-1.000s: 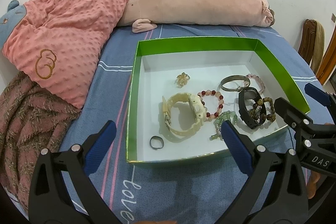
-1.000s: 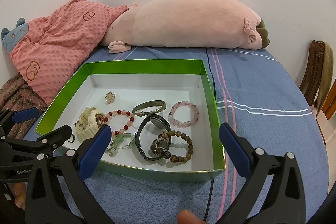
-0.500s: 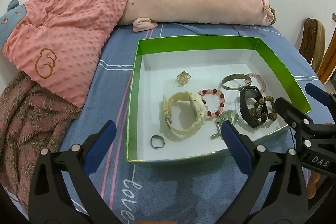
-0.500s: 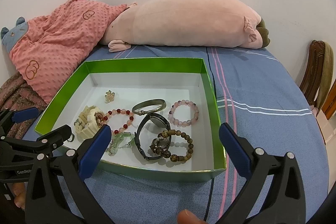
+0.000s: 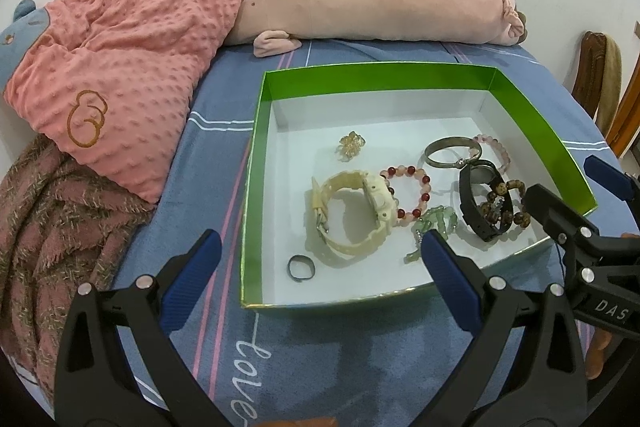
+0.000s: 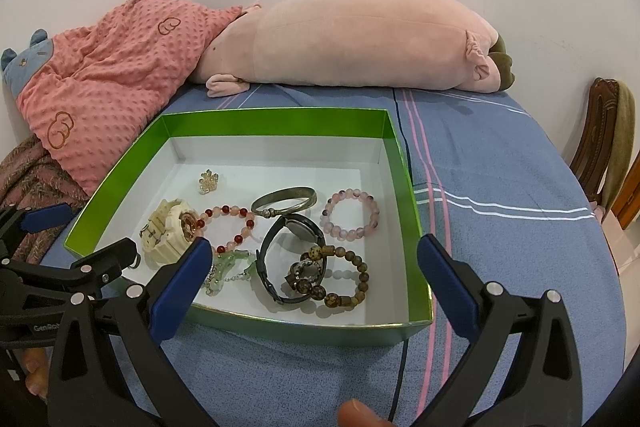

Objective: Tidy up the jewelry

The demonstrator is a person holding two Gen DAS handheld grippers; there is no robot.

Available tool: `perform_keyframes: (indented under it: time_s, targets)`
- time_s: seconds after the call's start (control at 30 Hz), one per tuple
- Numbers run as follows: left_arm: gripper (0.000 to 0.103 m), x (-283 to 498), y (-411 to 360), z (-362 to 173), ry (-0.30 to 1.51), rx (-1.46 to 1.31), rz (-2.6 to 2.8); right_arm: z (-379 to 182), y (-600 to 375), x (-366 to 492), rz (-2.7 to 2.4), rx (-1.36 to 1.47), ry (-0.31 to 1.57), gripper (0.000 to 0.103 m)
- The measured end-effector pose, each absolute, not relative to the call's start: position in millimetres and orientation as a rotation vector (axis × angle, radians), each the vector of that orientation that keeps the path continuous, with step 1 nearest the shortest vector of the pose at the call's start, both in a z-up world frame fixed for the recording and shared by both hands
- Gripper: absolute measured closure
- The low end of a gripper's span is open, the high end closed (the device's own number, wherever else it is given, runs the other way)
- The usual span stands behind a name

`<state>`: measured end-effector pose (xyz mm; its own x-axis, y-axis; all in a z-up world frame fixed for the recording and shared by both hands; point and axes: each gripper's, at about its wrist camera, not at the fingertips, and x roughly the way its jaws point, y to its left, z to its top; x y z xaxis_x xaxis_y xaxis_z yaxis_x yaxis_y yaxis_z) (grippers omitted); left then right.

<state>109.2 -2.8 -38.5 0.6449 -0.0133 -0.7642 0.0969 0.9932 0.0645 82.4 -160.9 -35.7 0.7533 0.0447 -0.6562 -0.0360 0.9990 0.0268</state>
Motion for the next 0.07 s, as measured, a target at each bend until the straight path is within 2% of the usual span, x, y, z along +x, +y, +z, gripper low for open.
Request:
perform_keyframes:
  time_s: [0.07]
  targets:
    - [0.002, 109.6, -3.4, -38.4, 0.869, 0.099, -0.066, -35.5, -161.0, 82.7, 0.044, 0.013, 0.716, 0.001]
